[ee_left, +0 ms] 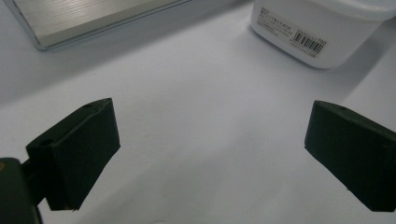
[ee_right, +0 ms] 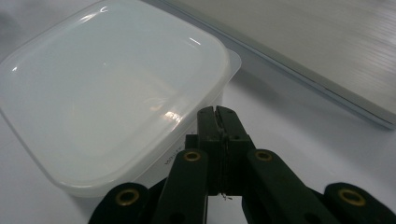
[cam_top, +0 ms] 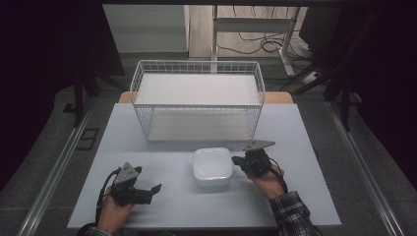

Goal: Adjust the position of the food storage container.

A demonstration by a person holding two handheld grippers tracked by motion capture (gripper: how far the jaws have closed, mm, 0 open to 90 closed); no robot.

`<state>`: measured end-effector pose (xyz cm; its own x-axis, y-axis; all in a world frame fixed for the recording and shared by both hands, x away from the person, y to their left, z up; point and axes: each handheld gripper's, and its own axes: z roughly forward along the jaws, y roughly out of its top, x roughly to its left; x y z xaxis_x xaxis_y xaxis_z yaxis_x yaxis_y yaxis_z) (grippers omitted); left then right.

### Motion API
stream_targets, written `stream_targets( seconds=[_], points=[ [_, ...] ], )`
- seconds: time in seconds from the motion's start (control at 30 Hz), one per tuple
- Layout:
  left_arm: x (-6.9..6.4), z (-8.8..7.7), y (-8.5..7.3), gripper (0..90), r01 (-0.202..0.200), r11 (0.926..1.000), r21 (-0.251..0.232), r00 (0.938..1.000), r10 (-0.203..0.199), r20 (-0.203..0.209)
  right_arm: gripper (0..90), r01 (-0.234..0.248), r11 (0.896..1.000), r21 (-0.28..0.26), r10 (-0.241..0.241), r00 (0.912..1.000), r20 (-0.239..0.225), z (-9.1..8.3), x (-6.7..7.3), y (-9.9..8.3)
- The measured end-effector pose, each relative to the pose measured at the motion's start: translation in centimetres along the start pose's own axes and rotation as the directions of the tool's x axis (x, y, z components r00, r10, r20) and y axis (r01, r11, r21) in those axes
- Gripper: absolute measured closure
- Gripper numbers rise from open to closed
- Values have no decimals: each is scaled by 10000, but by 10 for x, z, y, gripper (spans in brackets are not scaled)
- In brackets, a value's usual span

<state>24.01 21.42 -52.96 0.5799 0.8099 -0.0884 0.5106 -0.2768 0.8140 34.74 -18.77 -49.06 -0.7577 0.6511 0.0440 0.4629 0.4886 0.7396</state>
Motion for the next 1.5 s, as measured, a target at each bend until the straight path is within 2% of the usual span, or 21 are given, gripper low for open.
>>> stream_targets(
  seconds=[0.47,0.6,0.77,0.87,0.9,0.93,0.97,1.2,1.33,1.5],
  points=[
    [0,1,0,27,-32,10000,60,10000,32,12,884,544,9985,50,-540,9969,-573,12,28,5],
    [0,0,0,27,-45,10000,60,10000,45,22,882,654,9977,197,-644,9967,-504,15,30,4],
    [0,0,0,29,36,10000,58,9999,-37,99,827,508,9984,-237,-513,9984,-235,4,26,3],
    [0,-1,1,31,113,9999,93,9998,-115,183,745,492,9982,-335,-495,9988,-64,-1,24,-2],
    [0,-1,1,32,151,9998,103,9996,-154,232,669,529,9973,-519,-528,9986,36,-6,24,-3],
    [0,-1,1,32,162,9998,110,9995,-165,251,635,532,9968,-596,-529,9986,59,-8,24,-4],
    [-1,-1,2,32,169,9998,120,9995,-172,268,635,532,9968,-596,-529,9986,59,-8,24,-4],
    [-1,-2,2,33,243,9996,123,9988,-247,411,306,421,9959,-797,-419,9991,43,-19,29,-14],
    [-2,-2,2,32,130,9999,61,9992,-132,380,124,479,9947,-911,-451,9985,324,-24,36,-22],
    [-2,-1,1,31,-28,10000,46,9996,27,283,38,519,9949,-868,-474,9975,532,-24,40,-29]
  ],
)
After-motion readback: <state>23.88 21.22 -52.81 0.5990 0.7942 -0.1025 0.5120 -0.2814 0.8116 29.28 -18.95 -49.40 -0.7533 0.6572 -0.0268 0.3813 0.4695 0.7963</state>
